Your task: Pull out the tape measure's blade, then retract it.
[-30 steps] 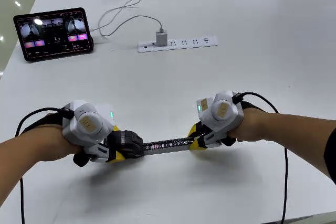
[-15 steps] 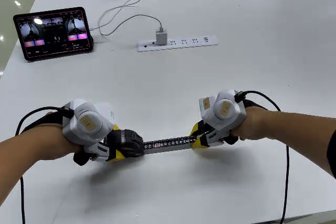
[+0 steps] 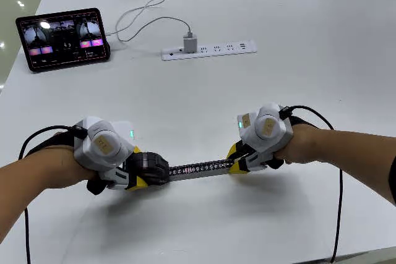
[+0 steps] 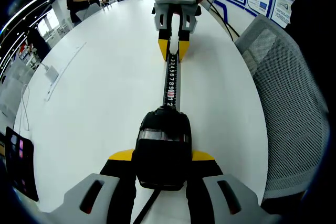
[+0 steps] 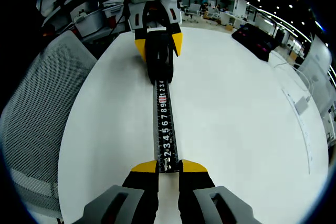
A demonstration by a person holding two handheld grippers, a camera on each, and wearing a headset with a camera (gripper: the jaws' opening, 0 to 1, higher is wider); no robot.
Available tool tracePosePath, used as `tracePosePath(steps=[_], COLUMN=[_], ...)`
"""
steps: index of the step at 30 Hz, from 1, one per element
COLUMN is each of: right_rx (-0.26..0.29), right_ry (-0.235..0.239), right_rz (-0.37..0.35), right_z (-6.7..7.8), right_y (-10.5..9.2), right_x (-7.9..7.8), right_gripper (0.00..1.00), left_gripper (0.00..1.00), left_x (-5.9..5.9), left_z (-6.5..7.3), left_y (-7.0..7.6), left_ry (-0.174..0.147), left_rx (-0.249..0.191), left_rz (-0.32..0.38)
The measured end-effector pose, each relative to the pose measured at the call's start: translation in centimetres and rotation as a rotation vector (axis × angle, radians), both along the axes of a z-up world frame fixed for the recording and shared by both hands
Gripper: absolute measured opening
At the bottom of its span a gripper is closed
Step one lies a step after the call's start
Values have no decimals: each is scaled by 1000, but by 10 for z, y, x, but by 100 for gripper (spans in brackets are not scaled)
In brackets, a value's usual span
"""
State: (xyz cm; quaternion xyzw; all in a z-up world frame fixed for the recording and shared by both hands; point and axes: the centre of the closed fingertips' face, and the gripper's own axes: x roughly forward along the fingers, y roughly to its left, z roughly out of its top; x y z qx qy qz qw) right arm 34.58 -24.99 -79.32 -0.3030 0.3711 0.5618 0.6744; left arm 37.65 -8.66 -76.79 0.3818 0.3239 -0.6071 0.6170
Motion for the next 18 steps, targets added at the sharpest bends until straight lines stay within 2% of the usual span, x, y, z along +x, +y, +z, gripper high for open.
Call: tracePosePath(steps=[18], right_rx=[-6], right_ry=[1], right_rz=[-2], right_z=[0], right_y=[-7], right_x=[0], right_gripper=[10], left_gripper=[32], left_x=[-1], left_z=[1], left_y=[0], left_ry=[-2], left_rx=[-2], left_rz=[3])
